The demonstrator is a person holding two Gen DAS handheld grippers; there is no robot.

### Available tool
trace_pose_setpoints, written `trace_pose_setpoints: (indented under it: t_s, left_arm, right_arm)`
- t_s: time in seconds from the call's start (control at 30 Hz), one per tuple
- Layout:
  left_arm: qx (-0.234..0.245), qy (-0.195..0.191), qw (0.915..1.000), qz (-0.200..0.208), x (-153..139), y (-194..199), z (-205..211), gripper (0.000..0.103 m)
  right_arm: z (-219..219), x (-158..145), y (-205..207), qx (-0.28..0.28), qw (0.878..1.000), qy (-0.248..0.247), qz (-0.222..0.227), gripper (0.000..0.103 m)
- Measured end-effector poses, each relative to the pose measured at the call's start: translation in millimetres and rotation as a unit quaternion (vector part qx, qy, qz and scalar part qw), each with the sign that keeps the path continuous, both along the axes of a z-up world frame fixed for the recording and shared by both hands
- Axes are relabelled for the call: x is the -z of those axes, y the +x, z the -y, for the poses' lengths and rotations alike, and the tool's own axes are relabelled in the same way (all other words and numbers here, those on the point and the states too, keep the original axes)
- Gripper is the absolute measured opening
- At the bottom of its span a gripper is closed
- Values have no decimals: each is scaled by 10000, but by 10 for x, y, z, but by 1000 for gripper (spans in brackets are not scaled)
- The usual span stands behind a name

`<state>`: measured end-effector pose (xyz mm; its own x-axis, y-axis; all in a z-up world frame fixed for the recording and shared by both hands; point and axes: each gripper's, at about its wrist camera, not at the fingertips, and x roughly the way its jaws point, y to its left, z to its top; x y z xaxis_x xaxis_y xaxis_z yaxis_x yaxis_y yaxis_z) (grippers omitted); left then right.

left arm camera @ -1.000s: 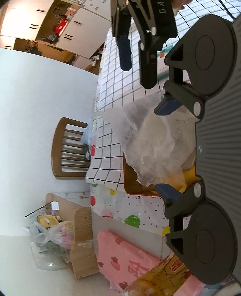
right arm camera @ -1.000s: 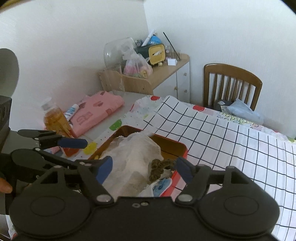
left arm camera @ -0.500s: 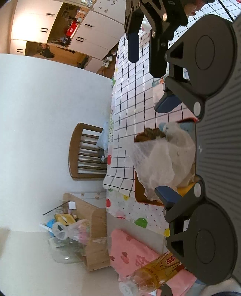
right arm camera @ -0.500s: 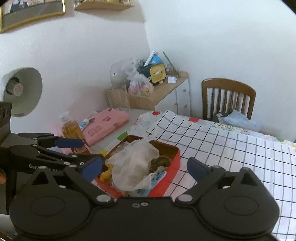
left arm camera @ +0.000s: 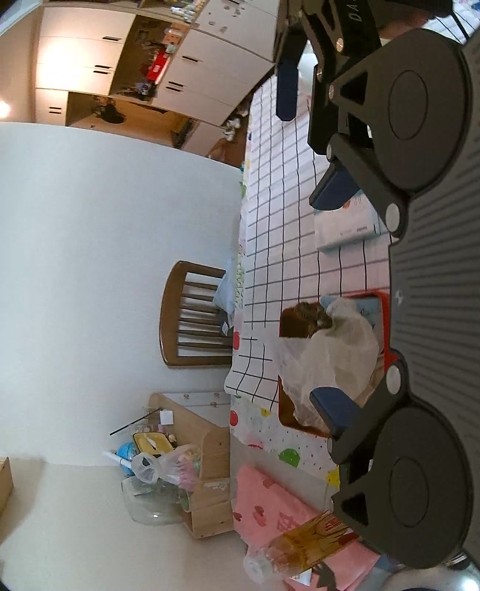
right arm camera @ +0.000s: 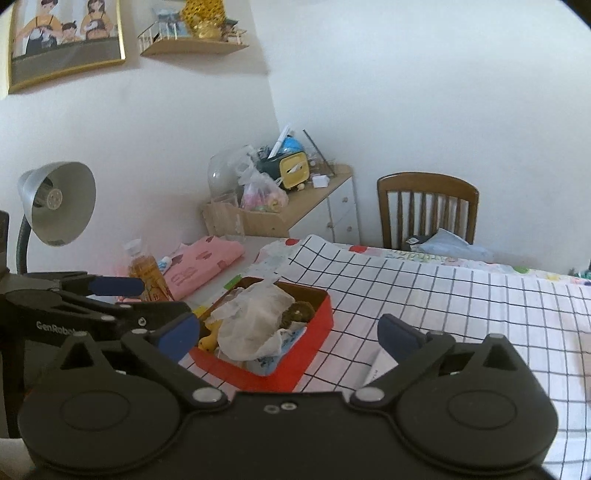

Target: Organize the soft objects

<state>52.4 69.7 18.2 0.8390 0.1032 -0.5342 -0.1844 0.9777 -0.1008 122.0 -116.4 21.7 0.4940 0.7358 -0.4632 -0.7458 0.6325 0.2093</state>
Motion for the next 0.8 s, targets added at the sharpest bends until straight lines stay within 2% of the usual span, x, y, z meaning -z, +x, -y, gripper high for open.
trace_pose_setpoints:
  t_s: [0.13, 0.27, 0.33, 0.47, 0.8]
  left_arm:
    - [20, -2, 10000, 59, -53, -102, 117, 103]
    - [25, -104, 9995, 302, -128, -251, 170, 103]
    - [28, -171, 9992, 371, -159, -322, 194, 103]
    - [-110, 62, 9992, 380, -196, -440, 260, 103]
    - [-278, 88, 9991, 310, -217, -613, 327, 103]
  right_arm:
    - [121, -37, -145, 168, 9997, 117, 97, 103]
    - [198, -83, -303, 323, 9989, 125, 305, 103]
    - [241, -100, -367, 490, 9983, 183, 264, 103]
    - [338, -121, -489, 866, 9955, 366, 134, 103]
    - [383, -139, -779, 1345, 9903, 223, 276, 103]
